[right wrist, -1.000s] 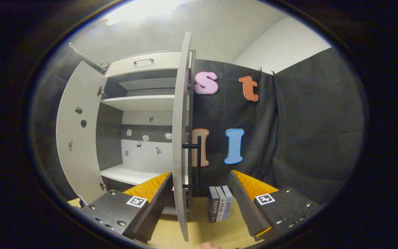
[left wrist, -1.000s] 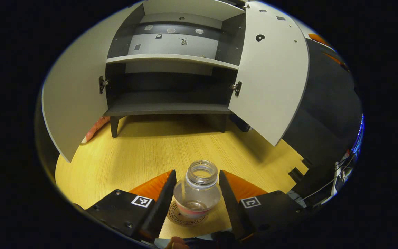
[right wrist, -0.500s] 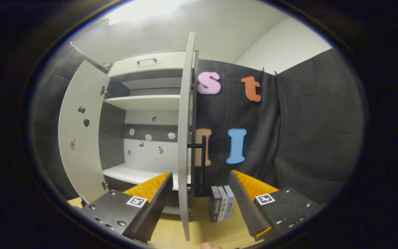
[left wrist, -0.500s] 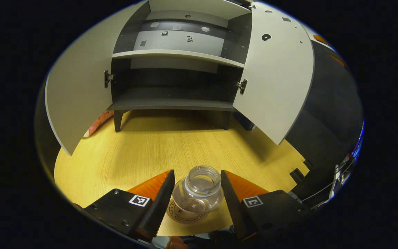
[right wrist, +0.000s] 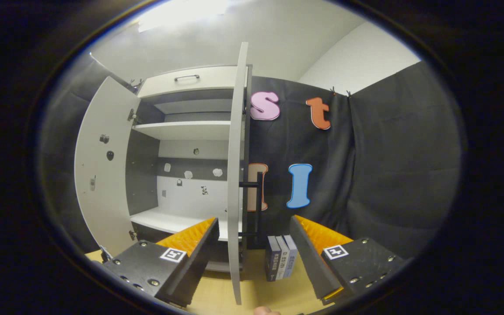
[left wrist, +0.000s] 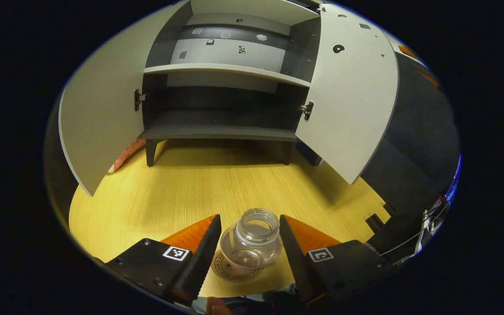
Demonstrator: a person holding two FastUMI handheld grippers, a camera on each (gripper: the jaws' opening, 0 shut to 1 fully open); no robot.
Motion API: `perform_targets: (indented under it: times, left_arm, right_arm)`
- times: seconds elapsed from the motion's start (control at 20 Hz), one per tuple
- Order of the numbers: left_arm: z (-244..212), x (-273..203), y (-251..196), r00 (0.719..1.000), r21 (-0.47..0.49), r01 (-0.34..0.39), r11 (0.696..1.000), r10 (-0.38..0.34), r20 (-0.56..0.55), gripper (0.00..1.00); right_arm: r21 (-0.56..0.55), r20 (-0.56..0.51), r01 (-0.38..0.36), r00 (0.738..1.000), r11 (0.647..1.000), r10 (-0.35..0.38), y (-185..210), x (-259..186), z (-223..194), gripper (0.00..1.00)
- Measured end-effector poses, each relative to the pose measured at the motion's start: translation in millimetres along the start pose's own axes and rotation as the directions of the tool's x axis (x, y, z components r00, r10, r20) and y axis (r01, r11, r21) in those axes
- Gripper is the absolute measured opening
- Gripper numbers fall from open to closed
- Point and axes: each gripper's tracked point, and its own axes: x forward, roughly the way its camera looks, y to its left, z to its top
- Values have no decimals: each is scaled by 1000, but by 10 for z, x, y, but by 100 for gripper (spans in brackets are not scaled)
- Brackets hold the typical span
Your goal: Grasp the bottle in the cabinet with the left hand and place it on the coaster, then close the right door with the right hand and the left door with the left hand.
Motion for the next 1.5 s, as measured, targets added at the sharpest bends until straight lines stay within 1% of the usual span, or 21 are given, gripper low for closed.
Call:
perform_targets:
  times: [0.3,0.5,0.65,0.8,0.9,1.0,1.05,1.1,1.2,1.25,1.35,1.4,1.45,1.5]
  left_arm:
    - [112,-55,-77,1000,26,10,1000,-11,8,84]
    - [327,-148,-146,999,35,24,999,-26,42,84]
    - [589,-261,-234,996,39,44,998,-47,80,84]
    - [1050,-419,-322,984,42,53,998,-60,169,84]
    - [1428,-541,-314,970,37,34,999,-42,238,83]
    - [1830,-667,-267,952,37,-5,999,-7,307,83]
    - [2035,-742,-229,940,43,-36,998,19,340,83]
    - [2234,-825,-162,926,60,-86,995,57,373,83]
    - [2659,-1025,-88,886,85,-178,980,122,447,89]
    - [2841,-1116,-103,869,83,-199,976,137,475,92]
    - [3118,-1259,-199,850,64,-183,981,125,512,92]
    - [3216,-1328,-192,841,43,-184,982,135,524,92]
    - [3289,-1401,-171,832,20,-186,982,147,535,96]
    - [3345,-1465,-138,823,-5,-191,982,163,544,98]
  right_arm:
    - [-2,-4,2,1000,1000,-2,-5,-7,-21,98]
    - [7,-2,10,1000,1000,-10,-38,1,-21,98]
    - [5,-5,17,1000,1000,-17,-68,21,-38,98]
    - [6,-4,23,1000,1000,-23,-96,29,-46,98]
    - [6,-2,26,1000,1000,-26,-111,42,-44,98]
    - [5,-4,27,1000,1000,-27,-126,68,-62,98]
    - [4,-6,29,1000,1000,-29,-132,75,-72,98]
    - [5,-8,31,999,1000,-31,-147,89,-86,98]
    - [11,-12,36,999,999,-36,-174,124,-90,98]
    - [14,-11,39,999,999,-38,-181,132,-83,98]
    - [13,-13,49,999,999,-48,-226,170,-97,98]
    - [10,-13,53,999,999,-53,-247,197,-97,98]
    - [7,-10,57,998,998,-56,-266,215,-95,98]
    - [1,-7,66,998,998,-66,-303,256,-93,98]
